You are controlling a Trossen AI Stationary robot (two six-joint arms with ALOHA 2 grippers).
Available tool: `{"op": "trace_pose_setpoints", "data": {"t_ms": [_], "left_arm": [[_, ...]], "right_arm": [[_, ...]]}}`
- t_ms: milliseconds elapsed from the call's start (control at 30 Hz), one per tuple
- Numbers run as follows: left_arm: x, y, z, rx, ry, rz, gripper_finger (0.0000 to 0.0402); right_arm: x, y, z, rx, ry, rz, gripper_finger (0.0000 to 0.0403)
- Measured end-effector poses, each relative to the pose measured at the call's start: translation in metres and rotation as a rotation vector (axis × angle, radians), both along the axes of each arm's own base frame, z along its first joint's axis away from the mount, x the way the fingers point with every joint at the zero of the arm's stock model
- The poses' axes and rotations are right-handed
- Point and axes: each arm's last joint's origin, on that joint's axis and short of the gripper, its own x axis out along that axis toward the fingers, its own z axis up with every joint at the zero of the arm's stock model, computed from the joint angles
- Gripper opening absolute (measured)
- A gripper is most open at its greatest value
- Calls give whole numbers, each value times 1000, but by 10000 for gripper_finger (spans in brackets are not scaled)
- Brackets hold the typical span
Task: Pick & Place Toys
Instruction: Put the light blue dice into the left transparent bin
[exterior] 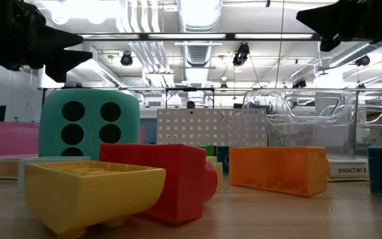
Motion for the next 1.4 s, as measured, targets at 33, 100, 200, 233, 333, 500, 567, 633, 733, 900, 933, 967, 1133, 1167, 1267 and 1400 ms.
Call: {"op": "trace_pose_setpoints", "data": {"t_ms": [33, 100, 200, 233, 333, 500, 567, 633, 733, 900, 933, 967, 1133, 1167, 1267, 1400], "left_arm": [[0, 0, -1, 1, 12, 0, 259], [0, 0, -4, 5, 38, 0, 259], [0, 0, -9, 12, 91, 0, 259], [0, 0, -11, 14, 110, -1, 259], [0, 0, -12, 16, 120, -7, 259], [1, 0, -12, 15, 121, -7, 259], [1, 0, -12, 15, 122, -7, 259], [1, 0, -12, 16, 122, -7, 259], [1, 0, -12, 16, 123, -7, 259], [1, 0, -12, 16, 123, -7, 259], [1, 0, -12, 16, 123, -7, 259], [1, 0, -12, 16, 123, -7, 259], [1, 0, -12, 16, 123, -7, 259], [1, 0, -12, 16, 123, -7, 259], [1, 0, -12, 16, 123, -7, 259], [1, 0, -12, 16, 123, -7, 259]], "right_arm": [[2, 0, 0, -1, 9, 0, 13], [6, 1, 1, 6, 26, 9, 13], [16, 4, 6, 13, 53, 65, 13], [20, 6, 7, 9, 65, 90, 13], [33, 10, 13, 0, 101, 142, 13], [55, 11, 16, 68, 165, 91, 13], [64, 13, 13, 65, 205, 89, 13], [74, 15, 13, 62, 232, 91, 13], [87, 17, 16, 60, 244, 93, 13], [110, 23, 19, 48, 279, 126, 13], [114, 23, 20, 47, 280, 125, 13], [118, 24, 20, 47, 284, 125, 14], [137, 28, 23, 39, 301, 155, 51], [140, 29, 22, 35, 305, 162, 66], [149, 31, 18, 15, 333, 171, 115], [164, 35, 12, 8, 362, 207, 180]]}}
